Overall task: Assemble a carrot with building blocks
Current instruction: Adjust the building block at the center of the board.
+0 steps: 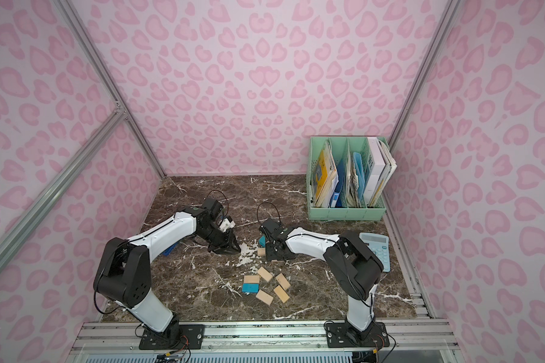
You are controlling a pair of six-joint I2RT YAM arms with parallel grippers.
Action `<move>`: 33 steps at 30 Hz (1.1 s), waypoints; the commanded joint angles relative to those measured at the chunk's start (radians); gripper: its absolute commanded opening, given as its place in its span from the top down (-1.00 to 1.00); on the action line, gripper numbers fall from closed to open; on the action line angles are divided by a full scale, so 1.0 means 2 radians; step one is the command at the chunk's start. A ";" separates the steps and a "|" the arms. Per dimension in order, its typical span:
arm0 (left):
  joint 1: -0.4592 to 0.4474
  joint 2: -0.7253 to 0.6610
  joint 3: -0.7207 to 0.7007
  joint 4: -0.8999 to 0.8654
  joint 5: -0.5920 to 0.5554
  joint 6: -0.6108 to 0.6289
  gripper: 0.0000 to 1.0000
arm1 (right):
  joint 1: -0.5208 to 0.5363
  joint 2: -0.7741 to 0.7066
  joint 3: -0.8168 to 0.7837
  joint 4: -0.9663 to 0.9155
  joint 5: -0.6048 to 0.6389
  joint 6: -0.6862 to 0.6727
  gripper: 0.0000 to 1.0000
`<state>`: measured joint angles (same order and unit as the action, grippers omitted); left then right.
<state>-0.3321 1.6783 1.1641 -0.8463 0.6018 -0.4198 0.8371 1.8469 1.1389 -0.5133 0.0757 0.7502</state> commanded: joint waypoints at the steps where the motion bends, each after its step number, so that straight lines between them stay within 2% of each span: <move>1: 0.001 0.001 0.003 -0.001 0.009 0.001 0.40 | -0.002 0.009 -0.007 -0.054 -0.006 0.003 -0.35; 7: 0.002 0.003 0.005 -0.001 0.010 0.001 0.40 | -0.018 0.004 -0.008 -0.048 -0.012 -0.004 -0.12; 33: 0.003 0.013 0.009 0.001 0.014 0.001 0.41 | -0.059 0.036 0.059 -0.056 -0.002 -0.058 -0.18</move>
<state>-0.3256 1.7023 1.1790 -0.8417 0.6201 -0.4202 0.7216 1.9076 1.2472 -0.5919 0.0456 0.6502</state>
